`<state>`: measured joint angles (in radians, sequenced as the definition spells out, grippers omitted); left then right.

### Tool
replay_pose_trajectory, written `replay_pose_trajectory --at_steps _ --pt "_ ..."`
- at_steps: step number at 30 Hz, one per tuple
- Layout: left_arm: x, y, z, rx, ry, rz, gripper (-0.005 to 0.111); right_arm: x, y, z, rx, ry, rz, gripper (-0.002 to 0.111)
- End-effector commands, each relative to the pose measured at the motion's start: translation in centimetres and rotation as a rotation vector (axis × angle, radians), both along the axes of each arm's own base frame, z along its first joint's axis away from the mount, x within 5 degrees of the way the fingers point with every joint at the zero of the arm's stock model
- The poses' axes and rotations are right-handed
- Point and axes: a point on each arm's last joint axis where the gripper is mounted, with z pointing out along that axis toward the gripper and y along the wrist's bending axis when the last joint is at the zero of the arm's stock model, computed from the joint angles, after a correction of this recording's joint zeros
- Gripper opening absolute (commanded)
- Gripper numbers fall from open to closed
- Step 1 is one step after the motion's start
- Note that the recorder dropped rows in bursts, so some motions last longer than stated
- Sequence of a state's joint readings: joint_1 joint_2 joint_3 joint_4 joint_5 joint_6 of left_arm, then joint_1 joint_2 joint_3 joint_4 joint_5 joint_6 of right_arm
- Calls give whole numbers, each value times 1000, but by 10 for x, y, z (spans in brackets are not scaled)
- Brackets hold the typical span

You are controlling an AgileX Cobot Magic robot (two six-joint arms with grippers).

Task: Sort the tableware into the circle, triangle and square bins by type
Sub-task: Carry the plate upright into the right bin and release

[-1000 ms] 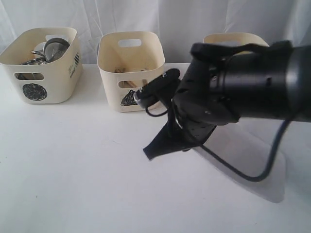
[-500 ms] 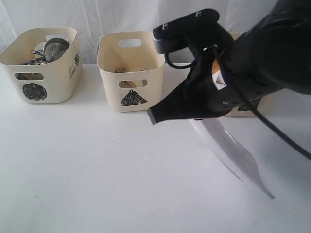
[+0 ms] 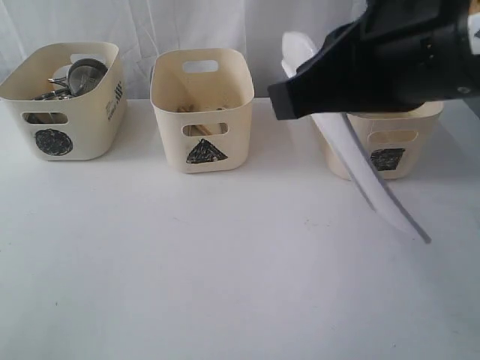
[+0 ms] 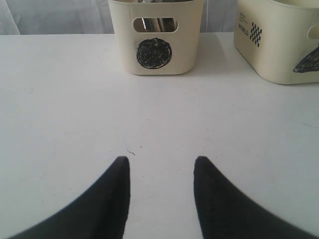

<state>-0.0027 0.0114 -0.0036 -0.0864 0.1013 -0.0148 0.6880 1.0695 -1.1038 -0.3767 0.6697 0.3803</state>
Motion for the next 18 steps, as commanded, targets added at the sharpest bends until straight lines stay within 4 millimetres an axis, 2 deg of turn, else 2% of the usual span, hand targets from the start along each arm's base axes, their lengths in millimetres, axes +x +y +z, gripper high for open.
replay_pose_trajectory --at_steps 1,10,18 --pt "0 0 -1 -14 -3 3 47 -2 -2 12 -31 -132 60 0" --pt "0 0 -1 -14 -3 3 47 19 -14 13 -138 -241 48 0" --pt "0 0 -1 -14 -3 3 47 54 -21 12 -157 -377 27 0"
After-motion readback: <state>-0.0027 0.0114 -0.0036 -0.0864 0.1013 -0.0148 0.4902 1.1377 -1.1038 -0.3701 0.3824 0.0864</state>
